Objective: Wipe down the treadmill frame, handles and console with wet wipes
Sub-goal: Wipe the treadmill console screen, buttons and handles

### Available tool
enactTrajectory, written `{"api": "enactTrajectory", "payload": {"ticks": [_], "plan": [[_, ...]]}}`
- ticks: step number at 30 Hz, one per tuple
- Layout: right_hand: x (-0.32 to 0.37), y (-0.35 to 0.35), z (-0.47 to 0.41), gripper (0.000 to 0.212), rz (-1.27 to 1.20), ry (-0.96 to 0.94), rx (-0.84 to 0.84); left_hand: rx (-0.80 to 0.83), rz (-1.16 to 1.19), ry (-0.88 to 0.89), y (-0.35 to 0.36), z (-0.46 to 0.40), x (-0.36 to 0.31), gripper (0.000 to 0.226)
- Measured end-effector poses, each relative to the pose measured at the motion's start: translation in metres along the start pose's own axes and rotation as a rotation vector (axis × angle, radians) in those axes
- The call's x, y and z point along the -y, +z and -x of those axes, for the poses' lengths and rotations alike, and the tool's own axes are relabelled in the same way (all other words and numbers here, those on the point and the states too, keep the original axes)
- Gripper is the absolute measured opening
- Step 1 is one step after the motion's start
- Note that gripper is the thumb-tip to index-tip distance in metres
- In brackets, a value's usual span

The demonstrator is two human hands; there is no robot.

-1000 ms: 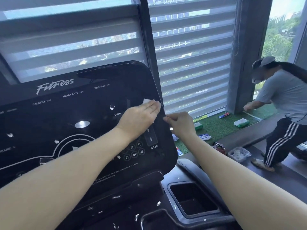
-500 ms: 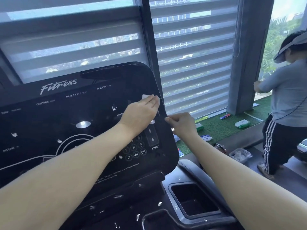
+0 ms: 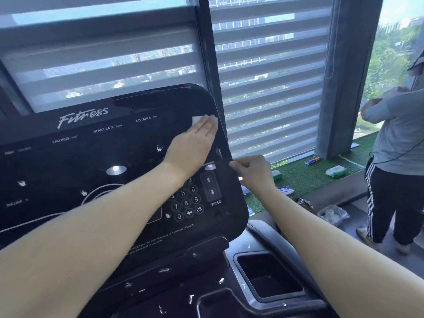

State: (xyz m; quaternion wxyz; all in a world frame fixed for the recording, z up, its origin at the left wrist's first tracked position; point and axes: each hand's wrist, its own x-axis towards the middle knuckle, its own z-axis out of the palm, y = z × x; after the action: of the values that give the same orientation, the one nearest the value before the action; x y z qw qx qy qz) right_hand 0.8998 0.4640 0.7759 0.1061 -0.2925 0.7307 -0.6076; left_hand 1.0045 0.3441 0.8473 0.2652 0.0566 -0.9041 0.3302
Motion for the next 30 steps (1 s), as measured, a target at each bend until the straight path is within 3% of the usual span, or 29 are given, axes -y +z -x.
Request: {"api": "enactTrajectory", "payload": {"ticks": [6,13,15,21,25,30], "plan": [[0.004,0.000,0.001,0.020,0.012,0.006,-0.006,-0.046,0.007,0.142,0.007,0.042,-0.015,0.050],[0.021,-0.004,0.003,0.036,0.128,-0.062,-0.063,0.080,0.091,-0.132,-0.007,-0.008,0.030,0.059],[0.026,0.002,0.004,0.040,0.205,-0.133,-0.088,0.021,0.104,-0.185,-0.007,-0.002,0.030,0.060],[0.028,0.017,0.008,0.035,0.351,-0.246,-0.143,-0.045,0.061,-0.041,0.006,0.029,0.023,0.049],[0.026,0.017,0.003,0.039,0.387,-0.246,-0.117,0.061,0.066,-0.143,-0.011,-0.006,0.037,0.054],[0.022,0.018,0.003,0.041,0.352,-0.209,-0.102,0.081,0.049,-0.196,-0.018,-0.010,0.038,0.056]]}}
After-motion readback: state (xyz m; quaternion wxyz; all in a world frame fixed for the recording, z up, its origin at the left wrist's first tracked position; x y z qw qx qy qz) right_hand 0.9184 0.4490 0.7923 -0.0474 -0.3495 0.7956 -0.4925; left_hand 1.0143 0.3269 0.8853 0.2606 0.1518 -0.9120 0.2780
